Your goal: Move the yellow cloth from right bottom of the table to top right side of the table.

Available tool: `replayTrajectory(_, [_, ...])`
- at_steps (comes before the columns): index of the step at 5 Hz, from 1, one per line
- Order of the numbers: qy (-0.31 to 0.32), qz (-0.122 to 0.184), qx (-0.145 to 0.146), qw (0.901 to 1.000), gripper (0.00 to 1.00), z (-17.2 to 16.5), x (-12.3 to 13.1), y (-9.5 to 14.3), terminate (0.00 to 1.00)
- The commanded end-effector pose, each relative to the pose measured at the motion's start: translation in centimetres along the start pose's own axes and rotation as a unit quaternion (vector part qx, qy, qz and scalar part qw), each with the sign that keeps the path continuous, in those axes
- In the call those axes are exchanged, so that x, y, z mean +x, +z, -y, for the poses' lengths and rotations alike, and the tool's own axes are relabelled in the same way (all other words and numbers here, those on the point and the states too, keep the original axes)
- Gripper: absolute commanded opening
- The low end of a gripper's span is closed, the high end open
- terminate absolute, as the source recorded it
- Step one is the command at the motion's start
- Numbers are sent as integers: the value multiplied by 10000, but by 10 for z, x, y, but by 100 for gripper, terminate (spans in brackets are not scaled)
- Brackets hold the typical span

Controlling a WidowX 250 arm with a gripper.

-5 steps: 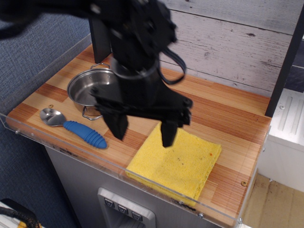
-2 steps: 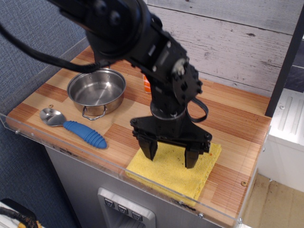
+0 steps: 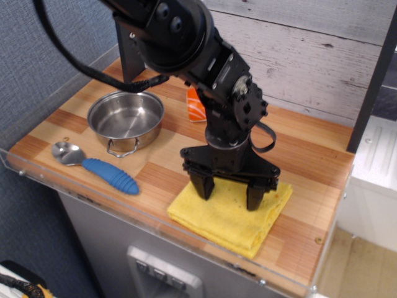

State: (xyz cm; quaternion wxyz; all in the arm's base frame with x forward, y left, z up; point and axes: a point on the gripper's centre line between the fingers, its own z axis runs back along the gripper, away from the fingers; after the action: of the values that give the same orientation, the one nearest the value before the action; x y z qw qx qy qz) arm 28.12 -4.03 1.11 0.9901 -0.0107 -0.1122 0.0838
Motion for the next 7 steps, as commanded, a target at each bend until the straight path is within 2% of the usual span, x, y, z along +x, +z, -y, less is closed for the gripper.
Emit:
replayTrajectory(1, [-34, 24, -49, 10000, 100, 1, 23, -13, 0])
replayTrajectory(5, [29, 111, -39, 9999, 100, 0, 80, -18, 0])
replayTrajectory(7, [70, 220, 43, 9997, 100, 2, 90, -13, 0])
